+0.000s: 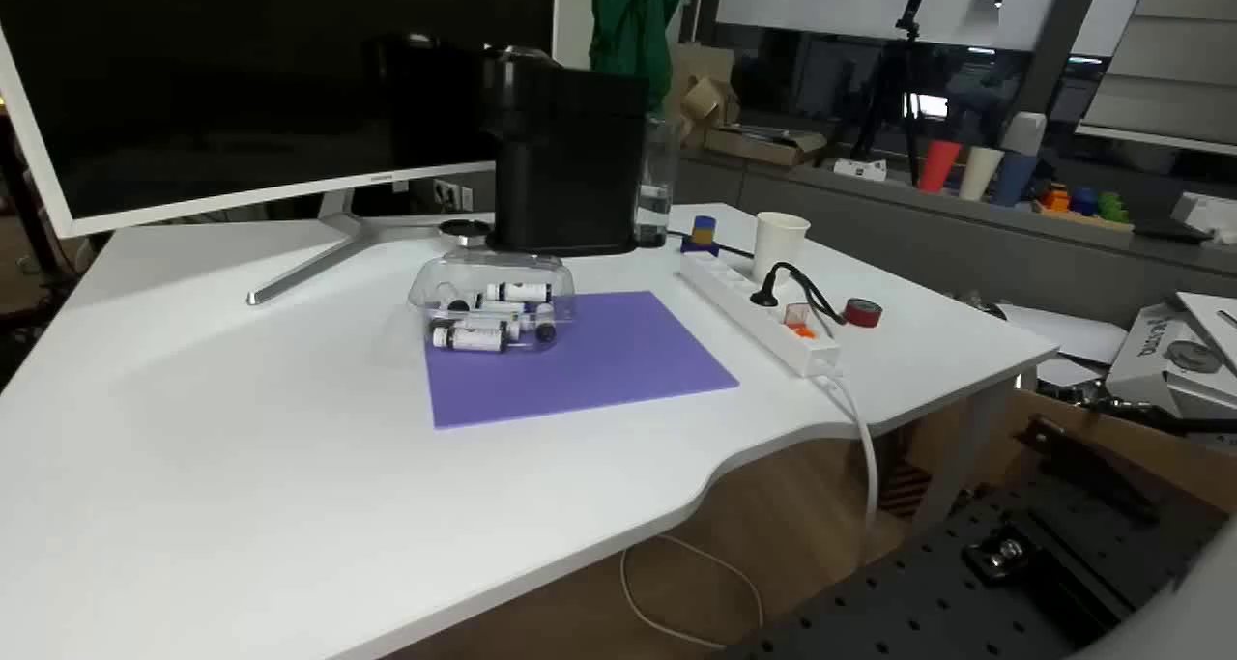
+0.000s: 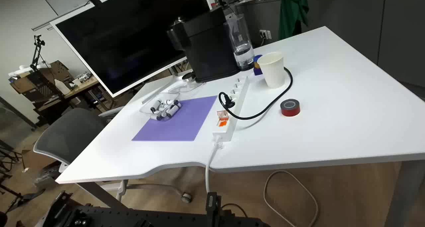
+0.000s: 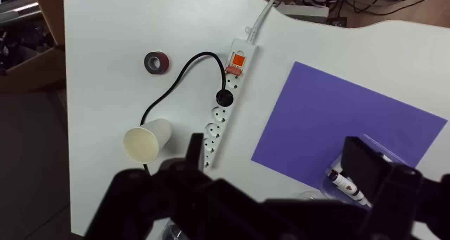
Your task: Turn on the white extension cable
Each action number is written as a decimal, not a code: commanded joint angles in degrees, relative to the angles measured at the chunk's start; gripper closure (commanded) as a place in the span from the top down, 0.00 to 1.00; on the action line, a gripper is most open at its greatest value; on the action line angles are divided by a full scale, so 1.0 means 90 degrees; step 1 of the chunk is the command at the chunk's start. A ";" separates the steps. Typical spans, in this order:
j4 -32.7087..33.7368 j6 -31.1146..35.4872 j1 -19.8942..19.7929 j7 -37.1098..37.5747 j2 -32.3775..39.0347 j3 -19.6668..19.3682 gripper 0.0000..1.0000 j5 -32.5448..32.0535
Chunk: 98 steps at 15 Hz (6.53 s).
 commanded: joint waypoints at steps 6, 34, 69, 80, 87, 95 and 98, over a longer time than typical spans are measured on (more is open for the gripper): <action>0.0021 -0.0023 0.0061 0.0018 0.0002 -0.0050 1.00 -0.0020; -0.1013 0.4196 -0.0654 0.0011 0.3205 -0.0697 1.00 0.0279; -0.1384 0.5595 -0.1163 -0.0359 0.4568 -0.0599 0.00 0.0602; -0.1240 0.5594 -0.1304 -0.0465 0.4713 -0.0619 0.00 0.0851; -0.1018 0.5631 -0.1326 -0.0447 0.5024 -0.0686 0.00 0.0857; -0.0741 0.5798 -0.1374 -0.0641 0.5384 -0.0427 0.00 0.0821; -0.0755 0.5831 -0.1399 -0.0797 0.5351 -0.0284 0.00 0.0821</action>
